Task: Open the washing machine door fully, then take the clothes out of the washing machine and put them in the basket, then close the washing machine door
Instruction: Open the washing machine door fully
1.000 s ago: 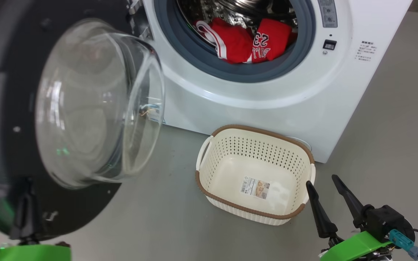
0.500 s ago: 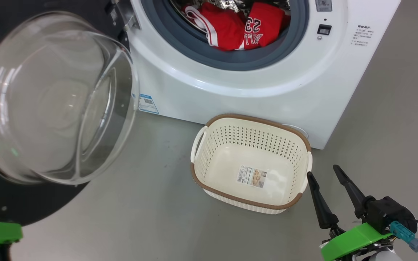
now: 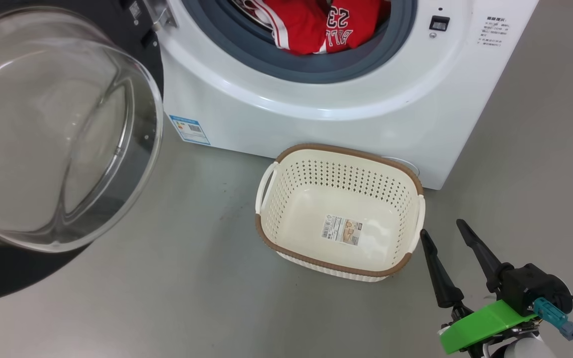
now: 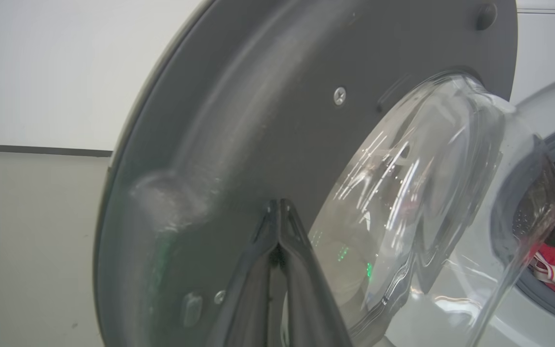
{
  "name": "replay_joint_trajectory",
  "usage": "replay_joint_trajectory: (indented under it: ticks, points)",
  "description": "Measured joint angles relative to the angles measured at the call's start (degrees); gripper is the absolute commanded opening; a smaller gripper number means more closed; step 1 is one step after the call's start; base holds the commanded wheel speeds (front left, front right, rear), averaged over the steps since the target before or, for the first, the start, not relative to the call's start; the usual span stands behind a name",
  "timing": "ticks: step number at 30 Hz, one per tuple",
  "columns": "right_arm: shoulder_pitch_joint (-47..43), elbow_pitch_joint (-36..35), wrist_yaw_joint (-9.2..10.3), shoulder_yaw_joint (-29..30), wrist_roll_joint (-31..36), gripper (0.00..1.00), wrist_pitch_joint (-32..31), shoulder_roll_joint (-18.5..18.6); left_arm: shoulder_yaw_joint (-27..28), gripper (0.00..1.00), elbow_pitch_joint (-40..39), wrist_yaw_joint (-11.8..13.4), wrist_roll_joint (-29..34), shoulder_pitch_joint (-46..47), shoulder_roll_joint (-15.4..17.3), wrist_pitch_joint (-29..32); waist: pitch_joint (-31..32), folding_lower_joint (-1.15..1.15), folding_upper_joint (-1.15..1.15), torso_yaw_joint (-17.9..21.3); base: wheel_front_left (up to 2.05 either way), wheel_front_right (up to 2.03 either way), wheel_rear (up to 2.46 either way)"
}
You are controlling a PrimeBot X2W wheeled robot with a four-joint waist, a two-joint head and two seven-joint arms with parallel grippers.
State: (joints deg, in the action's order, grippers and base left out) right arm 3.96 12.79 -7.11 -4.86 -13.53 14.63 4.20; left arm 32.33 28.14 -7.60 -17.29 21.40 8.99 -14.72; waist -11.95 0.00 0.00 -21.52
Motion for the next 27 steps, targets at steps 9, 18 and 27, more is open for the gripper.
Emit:
replay_joint_trajectory:
  ticks: [9, 18, 27]
  points:
    - [0.2, 0.0, 0.0, -0.4, 0.0, 1.0, 0.0, 0.6, 2.0, 0.0, 5.5, 0.0, 0.1, 3.7, 2.6, 0.0, -1.1, 0.0, 0.0, 0.6, 0.0, 0.0, 0.0]
    - [1.2, 0.0, 0.0, -0.3, 0.0, 1.0, 0.0, 0.6, 1.3, 0.0, 7.5, 0.0, 0.1, 4.8, 3.8, 0.0, -0.8, 0.0, 0.0, 0.6, 0.0, 0.0, 0.0]
    - [1.2, 0.0, 0.0, -0.3, 0.0, 1.0, 0.0, 0.4, -1.8, 0.0, 2.6, 0.0, -0.5, 1.1, 2.4, 0.0, 1.3, 0.0, 0.0, 0.4, 0.0, 0.0, 0.0]
